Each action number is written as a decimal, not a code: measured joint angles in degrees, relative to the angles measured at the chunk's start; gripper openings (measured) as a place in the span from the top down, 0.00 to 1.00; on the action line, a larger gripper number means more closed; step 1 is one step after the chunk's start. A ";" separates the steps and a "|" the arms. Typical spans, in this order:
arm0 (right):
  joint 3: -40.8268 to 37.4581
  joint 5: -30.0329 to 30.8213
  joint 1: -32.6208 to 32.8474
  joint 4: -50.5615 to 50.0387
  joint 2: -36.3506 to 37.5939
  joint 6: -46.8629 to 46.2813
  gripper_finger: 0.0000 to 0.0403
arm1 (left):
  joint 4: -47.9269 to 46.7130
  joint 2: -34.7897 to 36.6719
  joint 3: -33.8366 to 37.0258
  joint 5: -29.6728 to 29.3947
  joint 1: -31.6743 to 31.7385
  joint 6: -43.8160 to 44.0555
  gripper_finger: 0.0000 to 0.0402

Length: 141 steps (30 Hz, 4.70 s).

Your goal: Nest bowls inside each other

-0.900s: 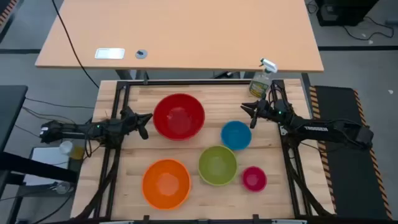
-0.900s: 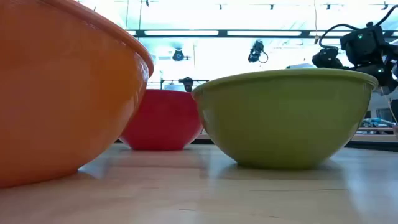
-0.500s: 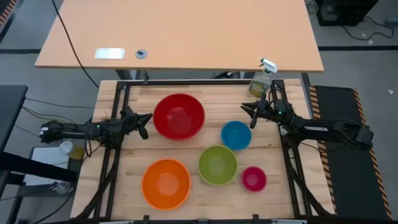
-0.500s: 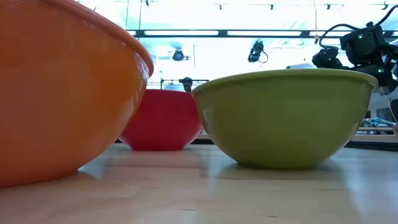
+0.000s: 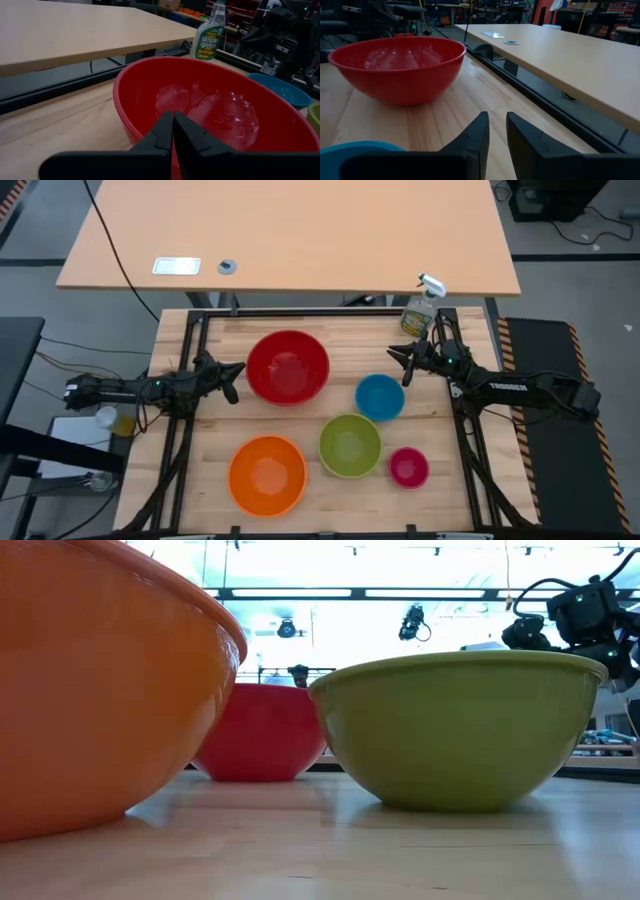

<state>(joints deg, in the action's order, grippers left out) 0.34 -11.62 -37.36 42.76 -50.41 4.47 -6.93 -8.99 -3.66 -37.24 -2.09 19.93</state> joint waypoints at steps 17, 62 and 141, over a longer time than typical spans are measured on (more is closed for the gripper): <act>0.00 -0.01 -0.01 0.01 -0.01 0.00 0.81 | -0.01 0.00 0.00 -0.01 0.00 -0.01 0.95; 0.00 -1.03 1.05 19.64 0.01 -52.87 0.81 | 22.69 0.00 0.21 -0.02 -0.01 25.48 0.95; 102.07 14.99 49.92 -75.37 -70.26 -40.59 0.43 | -33.95 -30.25 -43.89 15.85 -24.91 19.00 0.48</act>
<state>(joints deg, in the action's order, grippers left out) 102.41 3.37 12.56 -32.61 -120.67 -36.12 -40.88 -39.24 -47.55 -21.39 -27.00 38.94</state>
